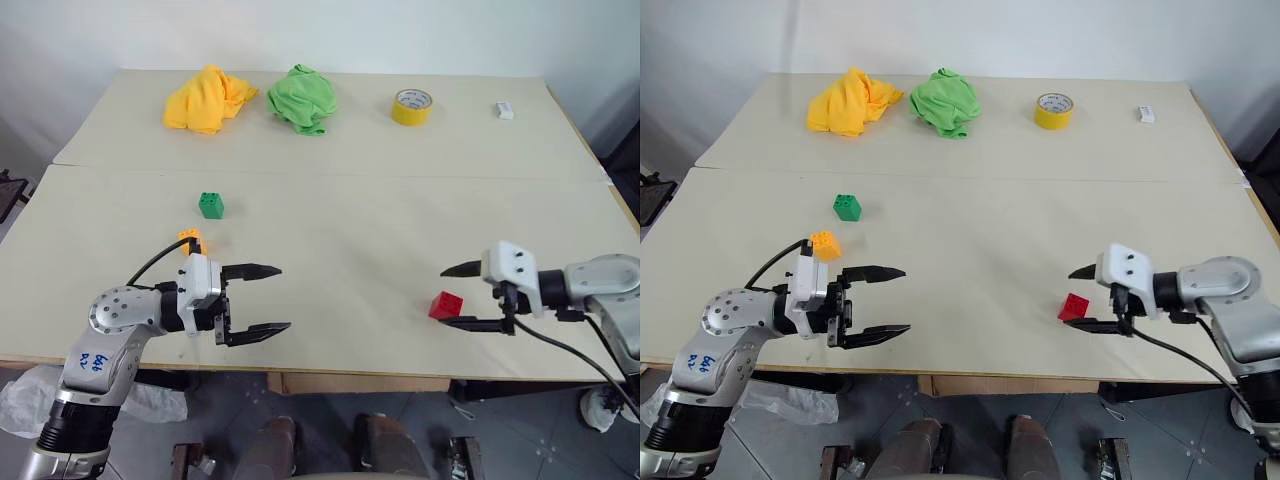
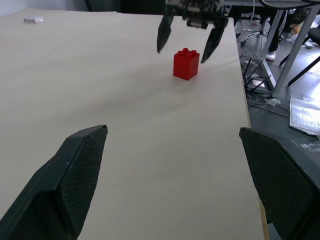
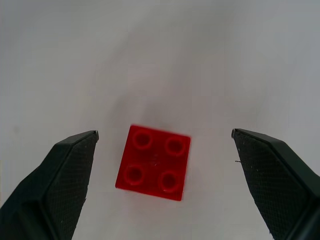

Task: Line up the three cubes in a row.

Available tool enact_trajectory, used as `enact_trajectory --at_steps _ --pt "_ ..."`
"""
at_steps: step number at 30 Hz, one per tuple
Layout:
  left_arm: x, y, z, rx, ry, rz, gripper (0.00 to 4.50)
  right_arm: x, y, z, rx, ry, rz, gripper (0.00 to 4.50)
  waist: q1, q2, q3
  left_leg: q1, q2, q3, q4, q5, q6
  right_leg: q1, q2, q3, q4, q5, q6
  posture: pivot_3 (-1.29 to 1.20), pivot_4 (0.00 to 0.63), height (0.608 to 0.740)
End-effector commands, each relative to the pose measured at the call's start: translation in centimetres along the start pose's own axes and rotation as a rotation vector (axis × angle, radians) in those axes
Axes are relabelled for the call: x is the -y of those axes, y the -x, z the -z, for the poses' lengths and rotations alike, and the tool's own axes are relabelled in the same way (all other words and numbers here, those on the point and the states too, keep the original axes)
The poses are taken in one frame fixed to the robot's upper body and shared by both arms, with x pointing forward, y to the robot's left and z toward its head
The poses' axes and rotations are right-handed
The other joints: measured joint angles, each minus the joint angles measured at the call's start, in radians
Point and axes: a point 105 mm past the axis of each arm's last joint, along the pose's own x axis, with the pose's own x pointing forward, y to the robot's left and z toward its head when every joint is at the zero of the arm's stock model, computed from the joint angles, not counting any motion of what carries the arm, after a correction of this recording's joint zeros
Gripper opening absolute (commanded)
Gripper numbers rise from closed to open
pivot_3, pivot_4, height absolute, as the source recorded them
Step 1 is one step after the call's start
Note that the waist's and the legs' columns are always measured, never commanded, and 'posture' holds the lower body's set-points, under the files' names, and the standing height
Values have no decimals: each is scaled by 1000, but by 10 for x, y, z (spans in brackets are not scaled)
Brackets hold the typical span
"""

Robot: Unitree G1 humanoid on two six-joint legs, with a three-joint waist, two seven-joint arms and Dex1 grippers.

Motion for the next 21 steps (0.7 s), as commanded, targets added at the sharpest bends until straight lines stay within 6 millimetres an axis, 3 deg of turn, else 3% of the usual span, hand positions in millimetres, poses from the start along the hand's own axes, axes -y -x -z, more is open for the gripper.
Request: enact_trajectory --at_steps 1,4,9,14,17,21 --pt "0 1 -13 22 -49 -3 4500 -3 1 1 -7 -15 -3 4108 -1 0 0 0 0 0 0 0 0 0 0 0 0 0 0 0 150 740" --pt "-3 2 -14 19 -57 -9 4500 -1 0 -2 23 -15 25 3293 -2 0 0 0 0 0 0 0 0 0 0 0 0 0 0 0 150 740" --pt "-8 5 -14 23 -60 -31 4500 3 -1 -15 84 -8 40 1548 -5 0 0 0 0 0 0 0 0 0 1 0 1 0 0 0 150 740" --pt "-11 19 1 7 -8 -112 4500 11 -11 -46 136 59 -54 1511 -13 0 0 1 0 0 0 0 0 0 1 0 1 0 0 0 150 740" --pt "-9 28 15 -15 35 -164 4500 33 -36 -69 122 105 -103 1511 -37 0 0 2 1 1 -1 0 0 0 1 0 1 0 0 0 150 740" --pt "-6 28 18 -22 36 -180 4500 52 -73 -93 119 118 -140 1511 -39 -1 0 1 2 0 -1 1 -1 -2 2 0 2 -1 -1 0 150 740"
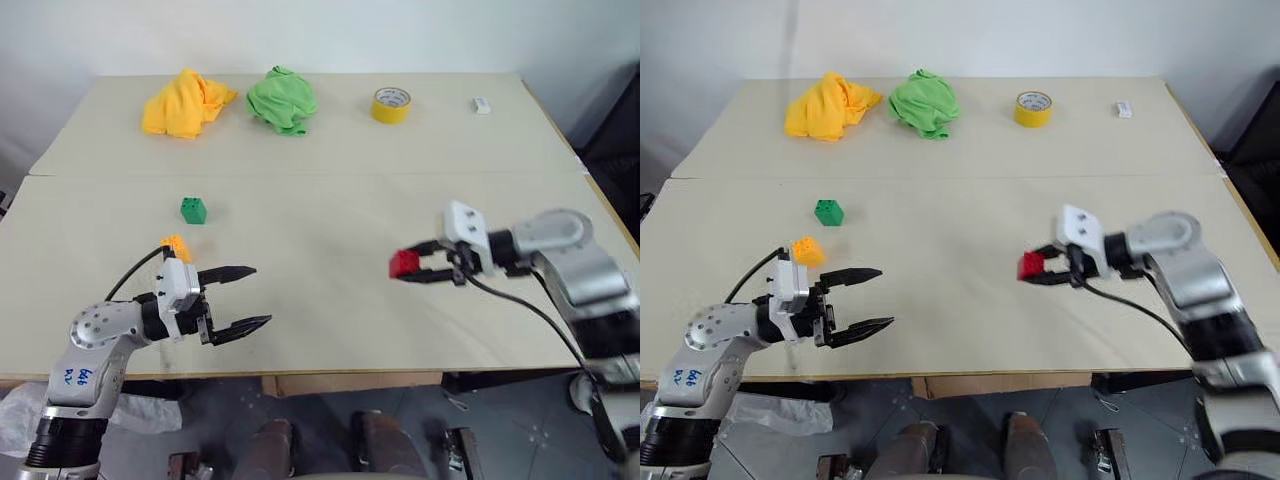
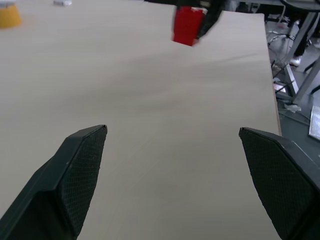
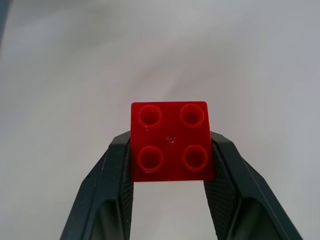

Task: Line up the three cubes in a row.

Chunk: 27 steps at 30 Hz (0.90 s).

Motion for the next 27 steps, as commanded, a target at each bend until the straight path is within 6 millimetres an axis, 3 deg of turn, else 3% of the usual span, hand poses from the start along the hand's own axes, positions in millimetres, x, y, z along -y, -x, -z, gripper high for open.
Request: enact_trajectory --at_steps 1,6,12,15,17,21,24,27 --pt "2 2 -9 13 -51 -19 4500 12 -26 -3 -29 6 -29 1511 4 0 0 -1 0 -1 0 0 0 -1 0 0 0 0 0 0 150 740" --pt "4 9 -11 8 -63 -70 4500 14 -49 -5 -65 25 -101 1511 15 0 0 -4 -3 -1 0 -1 1 -4 -2 -1 4 0 0 0 150 740" --pt "8 17 -9 1 -58 -127 4500 4 -55 -2 -58 -2 -175 1511 10 0 0 -5 -4 -2 0 -1 2 -5 -3 -2 3 0 0 0 150 740" --pt "6 19 -14 28 -51 -177 4500 7 -56 -1 -57 40 -137 2478 9 0 0 -5 -4 -2 0 -1 2 -5 -3 -2 4 0 0 0 150 740" --pt "0 23 -22 51 -67 -238 4500 13 -53 -11 10 81 -95 3101 9 0 0 -5 -4 -1 0 -1 2 -5 -3 -2 4 0 0 0 150 740" --pt "3 46 -16 17 -50 -334 4500 14 -33 -27 179 131 -45 4452 4 0 0 -5 -3 -1 -1 -1 2 -6 -2 -1 4 0 0 0 150 740" --pt "4 67 -10 -2 -15 -424 4500 5 -17 -33 337 150 -45 4485 4 0 0 -5 -3 -1 -2 -2 2 -6 -2 -2 3 0 0 0 150 740" --pt "2 115 3 -20 50 -654 4500 4 2 -23 447 92 38 4485 5 0 0 -5 -3 -1 -1 -2 2 -5 -2 -2 3 0 0 0 150 740"
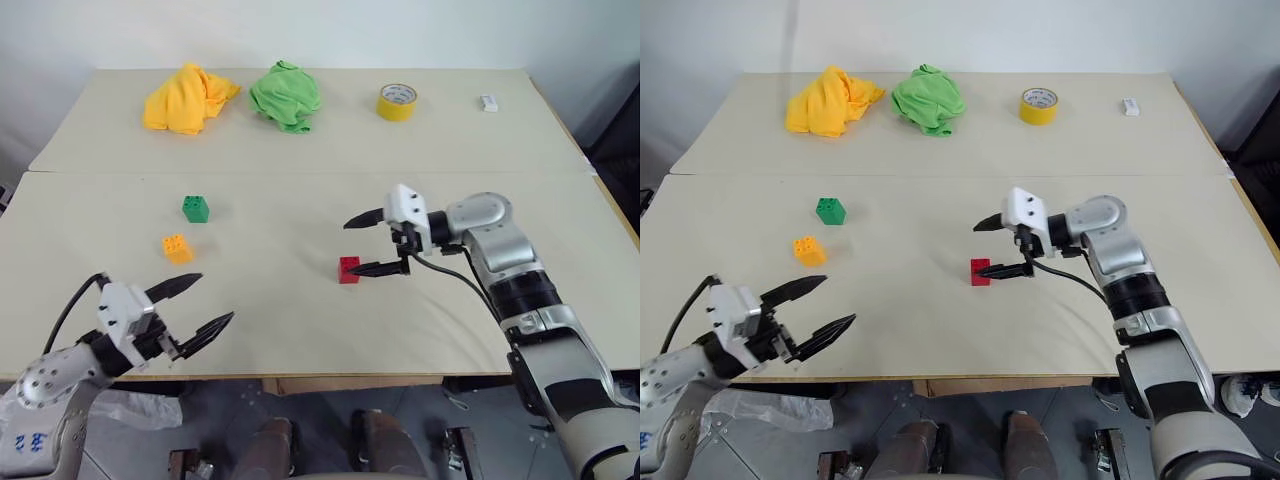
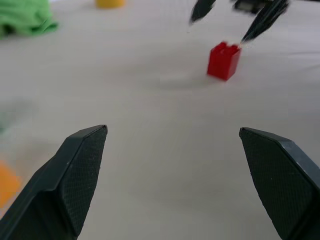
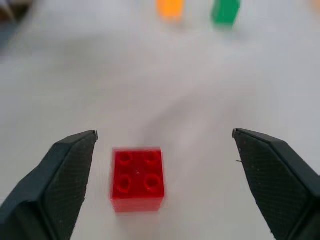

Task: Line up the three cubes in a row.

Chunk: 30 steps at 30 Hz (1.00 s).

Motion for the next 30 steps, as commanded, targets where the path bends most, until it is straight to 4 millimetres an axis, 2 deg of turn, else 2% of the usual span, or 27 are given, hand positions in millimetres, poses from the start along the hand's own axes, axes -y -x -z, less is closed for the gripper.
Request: enact_trajectory --at_steps 1,2,3,4,5,8,12,14,16,18,20,24,26,30 --pt "-31 54 10 -4 75 -314 4500 0 27 -7 119 13 113 4485 1 0 0 0 0 0 0 0 0 1 0 0 0 0 0 0 150 740" --pt "-39 78 20 -11 121 -442 4500 -1 36 -8 179 29 163 4485 1 0 0 1 0 0 0 0 0 1 0 0 -1 0 0 0 150 740" --pt "-46 102 30 -25 144 -574 4500 1 46 -18 283 93 240 4485 0 0 0 2 0 0 0 -1 0 2 0 0 -1 0 0 0 150 740" --pt "-49 117 35 -33 153 -653 4500 2 53 -25 356 143 297 4485 -2 0 0 2 1 0 0 -1 0 3 0 0 -2 0 0 0 150 740" --pt "-52 129 39 -40 172 -725 4500 0 57 -22 361 119 325 4485 -3 0 0 2 1 1 -1 -1 0 3 1 0 -2 0 0 0 150 740" --pt "-48 130 36 -15 161 -753 4500 -13 58 -6 295 41 331 4485 12 -1 0 4 2 1 1 -1 0 6 1 0 -5 0 0 0 150 740" --pt "-47 92 23 53 156 -640 4500 -25 59 5 280 -2 359 4485 33 -3 -1 6 2 0 2 -2 1 9 0 1 -6 0 0 0 150 740" --pt "-55 77 14 84 159 -628 4500 -27 58 6 278 -4 359 4485 33 -2 -1 6 1 0 2 -2 1 9 0 1 -5 0 0 0 150 740" --pt "-77 49 -7 130 161 -613 4500 -29 58 2 301 -37 352 4485 34 -2 -1 7 1 0 2 -2 0 8 0 1 -4 0 0 0 150 740" --pt "-96 9 -41 173 158 -549 4500 -30 57 -4 319 -78 340 4485 41 -3 -1 6 2 -2 2 -1 -2 7 1 0 -2 0 0 0 150 740" --pt "-112 -27 -62 122 135 -520 4500 -32 55 -8 316 -95 332 4485 39 -3 -1 5 1 -4 3 0 -3 7 1 -1 -1 0 -1 0 150 740" --pt "-136 -66 -71 -11 166 -560 4500 -31 57 -13 311 -97 348 4485 13 -1 -3 7 -2 -1 2 0 0 6 1 1 3 1 1 0 150 740" --pt "-147 -81 -59 -148 231 -618 4500 -29 60 -13 296 -84 367 4485 2 -2 -2 6 -2 1 -1 0 0 4 1 1 3 1 1 0 150 740" --pt "-141 -109 -55 -271 185 -546 4500 -27 64 -15 285 -63 401 4485 -12 -3 -2 2 -2 0 0 0 0 -6 1 -2 12 1 1 0 150 740"
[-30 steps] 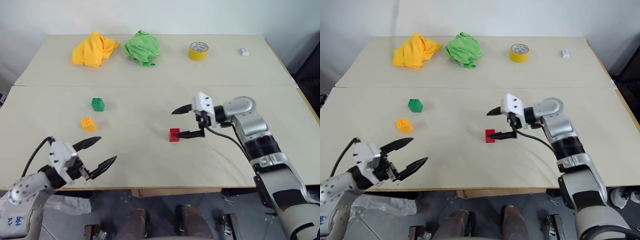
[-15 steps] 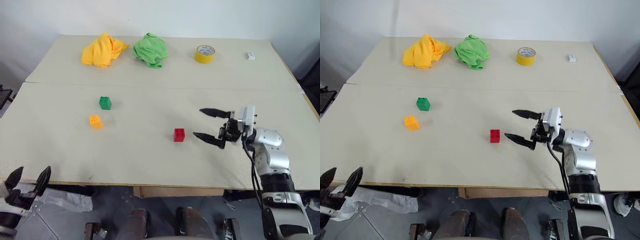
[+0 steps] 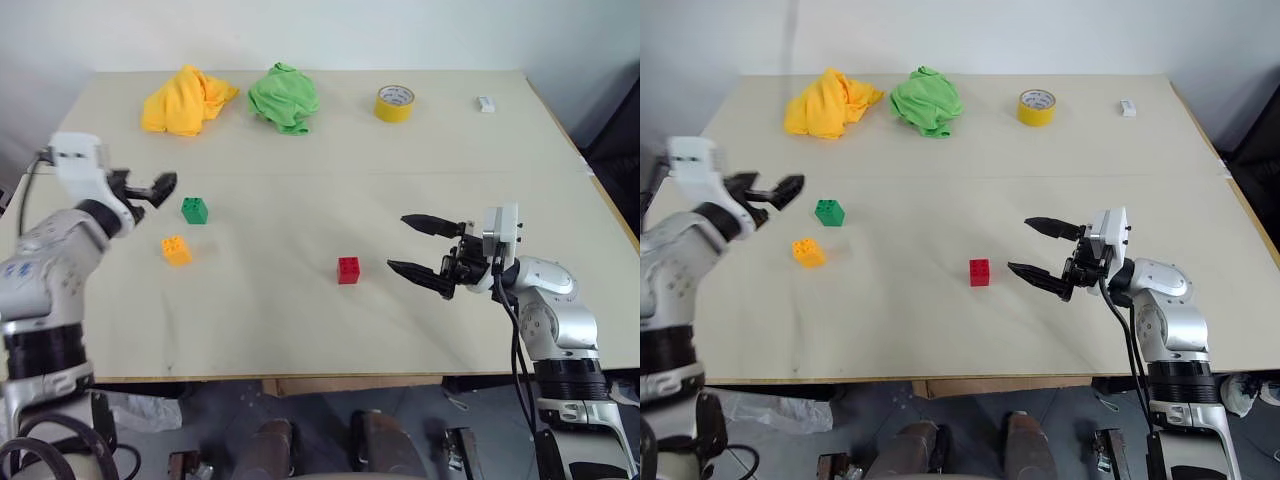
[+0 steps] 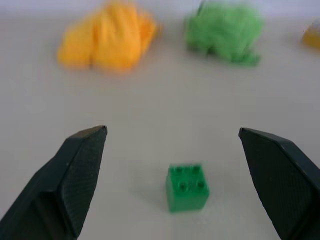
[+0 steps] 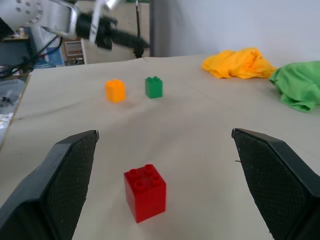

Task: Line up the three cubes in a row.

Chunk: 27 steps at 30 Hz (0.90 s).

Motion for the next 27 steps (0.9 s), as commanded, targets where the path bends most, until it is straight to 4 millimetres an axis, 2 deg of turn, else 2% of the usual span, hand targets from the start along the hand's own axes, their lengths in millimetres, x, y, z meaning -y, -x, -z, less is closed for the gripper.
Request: enact_trajectory --at_steps 1,5,9,13,19,20,21,22,24,26,27 --pt "4 -6 -4 -63 -97 -12 4500 3 4 -14 17 63 28 4485 -4 0 0 -1 -1 0 0 0 0 -2 -1 0 2 0 0 0 150 740" --pt "12 -19 -5 -81 -93 18 4500 1 4 -12 19 67 46 4485 -3 0 0 -1 -1 1 2 0 0 -2 -1 1 3 0 0 0 150 740" --pt "15 -31 6 -151 -87 34 4500 -3 -1 -12 32 66 46 4485 1 0 0 -1 -1 2 4 0 -1 -1 -1 1 3 0 0 0 150 740" --pt "13 -34 11 -186 -92 26 3636 0 -3 -15 47 75 61 4500 1 0 0 -1 -1 3 5 0 -1 -1 -1 2 3 0 0 0 150 740" --pt "17 -37 13 -184 -77 55 1842 2 -2 -17 54 85 84 4500 2 0 0 -2 -1 3 5 0 -1 -2 -2 2 4 0 0 0 150 740" --pt "19 -38 9 -156 -68 74 1547 2 -2 -17 53 85 86 4500 3 0 0 -2 -1 3 5 0 -1 -2 -2 2 4 0 0 0 150 740" --pt "24 -37 1 -110 -47 116 1477 2 -1 -16 50 86 90 4500 4 0 0 -2 -1 3 5 0 -1 -2 -2 2 4 0 0 0 150 740" --pt "33 -34 -17 -16 -64 196 1478 2 2 -17 45 89 96 4500 7 0 0 -2 -1 3 5 0 -1 -2 -2 2 4 0 0 0 150 740" --pt "46 -23 -41 96 -118 324 1478 4 6 -18 31 103 111 4500 14 -1 0 -3 -1 2 7 0 -1 -2 -2 1 4 0 0 0 150 740" --pt "76 8 -65 231 -337 626 1478 15 21 -27 22 120 180 4500 17 -1 1 -4 -1 2 8 0 -1 -2 -2 1 3 0 0 0 150 740" --pt "88 23 -68 264 -429 758 1478 19 27 -31 20 126 208 4500 17 -1 1 -6 -1 2 9 0 -1 -4 -2 1 3 0 0 0 150 740"
